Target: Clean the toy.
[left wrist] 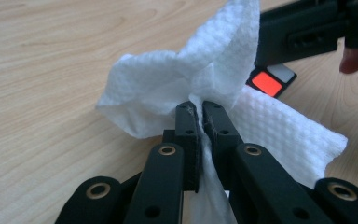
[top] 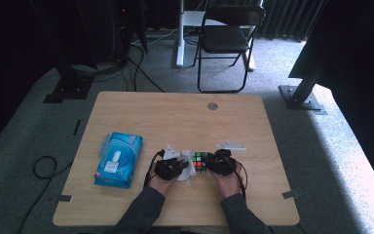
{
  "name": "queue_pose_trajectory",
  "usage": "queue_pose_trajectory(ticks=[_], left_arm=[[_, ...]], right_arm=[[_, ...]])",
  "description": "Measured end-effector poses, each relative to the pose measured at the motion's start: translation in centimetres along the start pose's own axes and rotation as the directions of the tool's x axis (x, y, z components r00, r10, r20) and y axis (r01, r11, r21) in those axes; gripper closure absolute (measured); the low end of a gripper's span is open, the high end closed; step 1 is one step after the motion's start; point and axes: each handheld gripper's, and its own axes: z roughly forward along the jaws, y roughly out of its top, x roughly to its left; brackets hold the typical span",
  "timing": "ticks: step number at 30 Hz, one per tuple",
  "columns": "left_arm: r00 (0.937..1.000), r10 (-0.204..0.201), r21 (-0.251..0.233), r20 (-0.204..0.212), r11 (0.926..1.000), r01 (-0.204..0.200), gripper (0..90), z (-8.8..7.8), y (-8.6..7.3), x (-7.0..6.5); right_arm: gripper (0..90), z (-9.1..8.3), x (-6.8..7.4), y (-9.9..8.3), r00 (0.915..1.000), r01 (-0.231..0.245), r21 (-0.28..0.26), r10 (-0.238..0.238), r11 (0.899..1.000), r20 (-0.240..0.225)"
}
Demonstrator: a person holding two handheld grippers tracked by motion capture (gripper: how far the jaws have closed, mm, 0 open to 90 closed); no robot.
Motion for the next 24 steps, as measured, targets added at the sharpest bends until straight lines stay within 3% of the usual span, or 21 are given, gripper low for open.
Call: queue_pose_trajectory(ticks=[14,24], left_arm=[[0.9996,-0.023,-0.057,-0.018,0.9981,0.022,85.9,-0.6,1.9,1.0],[0.9991,0.001,-0.019,-0.042,0.9998,-0.002,86.0,0.9,1.9,0.5]], right_arm=[[69.8,0.1,0.0,-0.2,0.9999,-0.011,0.003,0.011,1.0,-0.008],[70.1,0.0,0.2,-0.4,0.9998,-0.019,-0.01,0.019,1.0,0.002]])
